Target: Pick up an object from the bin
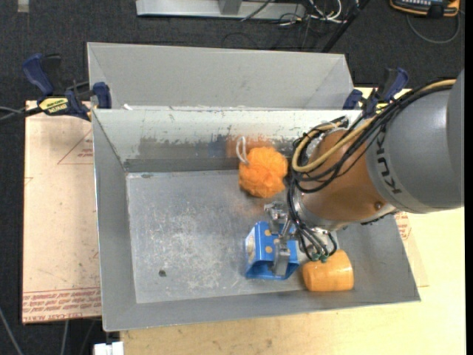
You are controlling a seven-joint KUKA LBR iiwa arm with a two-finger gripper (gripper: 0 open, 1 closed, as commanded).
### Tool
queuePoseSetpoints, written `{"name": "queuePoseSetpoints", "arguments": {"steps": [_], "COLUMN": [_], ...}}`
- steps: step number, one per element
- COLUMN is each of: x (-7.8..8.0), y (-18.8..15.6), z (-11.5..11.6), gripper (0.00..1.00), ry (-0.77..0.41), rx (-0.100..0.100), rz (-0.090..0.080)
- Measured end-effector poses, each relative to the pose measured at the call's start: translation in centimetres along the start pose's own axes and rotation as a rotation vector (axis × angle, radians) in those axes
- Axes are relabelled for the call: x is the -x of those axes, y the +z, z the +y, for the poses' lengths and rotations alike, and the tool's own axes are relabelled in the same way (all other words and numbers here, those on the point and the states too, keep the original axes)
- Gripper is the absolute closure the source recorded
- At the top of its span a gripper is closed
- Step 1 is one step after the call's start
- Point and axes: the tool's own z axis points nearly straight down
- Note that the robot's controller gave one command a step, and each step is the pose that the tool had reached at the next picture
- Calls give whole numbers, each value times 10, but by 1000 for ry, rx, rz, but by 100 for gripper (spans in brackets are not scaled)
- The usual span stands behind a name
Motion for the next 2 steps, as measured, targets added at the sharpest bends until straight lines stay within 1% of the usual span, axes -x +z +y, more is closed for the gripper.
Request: {"name": "queuePoseSetpoints", "arguments": {"steps": [2], "x": [0], "y": [0], "z": [0], "gripper": [100], "ry": [0], "rx": [0], "rz": [0]}}
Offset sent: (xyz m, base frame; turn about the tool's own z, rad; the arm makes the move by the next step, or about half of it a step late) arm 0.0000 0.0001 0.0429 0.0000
